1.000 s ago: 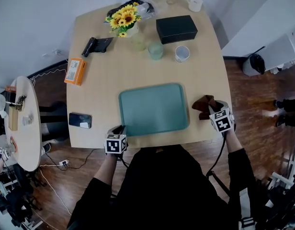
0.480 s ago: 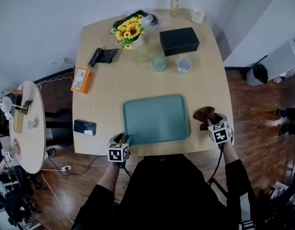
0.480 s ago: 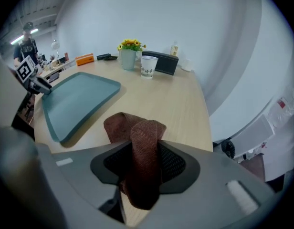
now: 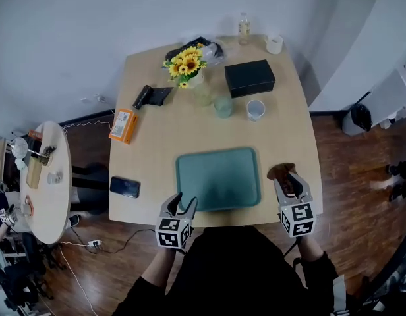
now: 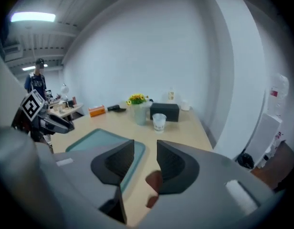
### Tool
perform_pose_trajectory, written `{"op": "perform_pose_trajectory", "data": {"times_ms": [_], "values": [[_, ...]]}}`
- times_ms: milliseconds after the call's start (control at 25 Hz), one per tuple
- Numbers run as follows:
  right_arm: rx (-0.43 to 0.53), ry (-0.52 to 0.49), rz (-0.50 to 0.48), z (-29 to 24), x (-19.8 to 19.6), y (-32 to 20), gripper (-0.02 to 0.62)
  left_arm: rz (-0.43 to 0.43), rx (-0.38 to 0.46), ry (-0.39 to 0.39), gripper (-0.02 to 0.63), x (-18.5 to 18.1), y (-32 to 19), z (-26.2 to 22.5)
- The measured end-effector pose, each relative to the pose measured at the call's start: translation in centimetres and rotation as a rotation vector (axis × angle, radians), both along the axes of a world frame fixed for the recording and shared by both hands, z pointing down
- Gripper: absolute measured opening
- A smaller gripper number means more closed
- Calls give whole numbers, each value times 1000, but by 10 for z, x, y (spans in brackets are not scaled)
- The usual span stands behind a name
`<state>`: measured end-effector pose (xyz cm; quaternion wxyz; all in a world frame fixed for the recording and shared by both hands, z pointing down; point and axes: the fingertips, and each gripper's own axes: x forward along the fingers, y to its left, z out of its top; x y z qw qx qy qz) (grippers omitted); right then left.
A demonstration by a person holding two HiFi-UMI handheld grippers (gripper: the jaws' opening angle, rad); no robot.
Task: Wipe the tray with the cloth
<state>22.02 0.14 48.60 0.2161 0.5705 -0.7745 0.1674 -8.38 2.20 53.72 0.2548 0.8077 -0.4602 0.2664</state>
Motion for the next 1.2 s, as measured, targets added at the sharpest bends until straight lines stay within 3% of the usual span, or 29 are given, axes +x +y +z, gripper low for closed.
{"op": "perform_pose_trajectory", "data": {"times_ms": [160, 360, 560, 1200], "values": [[186, -87, -126, -68, -57, -1, 133, 131, 146, 118, 193, 47, -7, -69], [392, -155, -221, -144, -102, 5, 57, 189, 374, 254, 190, 72, -9, -161], [506, -175, -216, -186, -115, 11, 24, 210, 544, 240, 187, 73, -5, -209], [500, -137, -158, -185, -115, 9, 3, 198, 551, 259, 181, 58, -9, -213]]}}
